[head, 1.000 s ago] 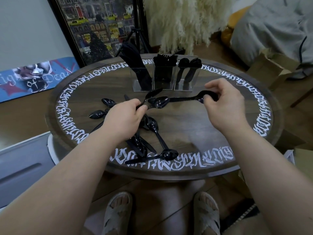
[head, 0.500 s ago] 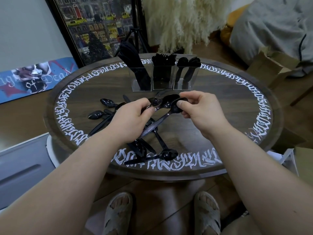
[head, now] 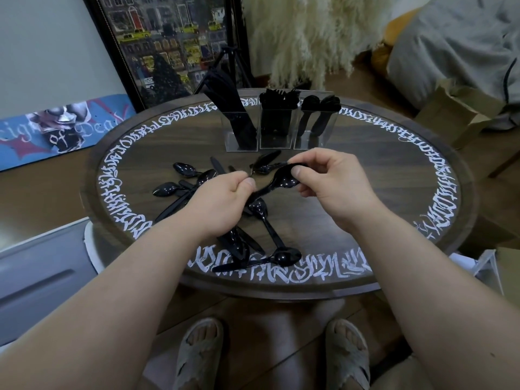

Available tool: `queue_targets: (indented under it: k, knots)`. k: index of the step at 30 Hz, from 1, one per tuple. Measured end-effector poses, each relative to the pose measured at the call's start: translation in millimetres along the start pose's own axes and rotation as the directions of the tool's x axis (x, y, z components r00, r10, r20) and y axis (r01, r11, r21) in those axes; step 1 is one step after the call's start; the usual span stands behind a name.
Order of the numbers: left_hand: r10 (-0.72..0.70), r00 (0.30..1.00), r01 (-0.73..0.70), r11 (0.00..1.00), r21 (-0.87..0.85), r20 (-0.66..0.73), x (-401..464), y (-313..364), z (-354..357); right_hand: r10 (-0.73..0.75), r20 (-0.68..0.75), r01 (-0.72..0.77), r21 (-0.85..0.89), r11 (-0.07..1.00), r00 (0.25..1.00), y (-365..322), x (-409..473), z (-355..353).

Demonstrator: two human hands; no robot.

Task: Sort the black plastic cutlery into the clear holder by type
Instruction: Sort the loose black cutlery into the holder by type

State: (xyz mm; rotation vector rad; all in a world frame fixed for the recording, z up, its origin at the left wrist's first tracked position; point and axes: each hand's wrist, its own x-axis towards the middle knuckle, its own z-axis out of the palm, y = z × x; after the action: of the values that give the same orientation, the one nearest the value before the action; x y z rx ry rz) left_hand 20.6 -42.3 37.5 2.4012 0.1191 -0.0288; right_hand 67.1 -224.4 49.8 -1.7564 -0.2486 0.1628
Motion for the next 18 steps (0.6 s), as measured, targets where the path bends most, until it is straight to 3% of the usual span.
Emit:
queue_targets:
  k: [5,12,18]
  knots:
    - [0.02,0.995,-0.007,0.991,-0.136,0.097,-5.0,6.8,1.0,-0.073,-0.081,0.071,-0.031,0.997,0.994,0.9,1.0,5.6]
    - [0.107,0.979,-0.082,0.985,-0.15,0.17,-7.2,11.1,0.2,-0.139,-0.178,0.113,-0.149,0.982,0.974,11.1,7.1,11.8]
    - [0.128,0.967,-0.131,0.991,0.0,0.22,-8.5,13.7,0.0,-0.171,-0.112,0.148,-0.188,0.971,0.979,10.9,5.3,11.7]
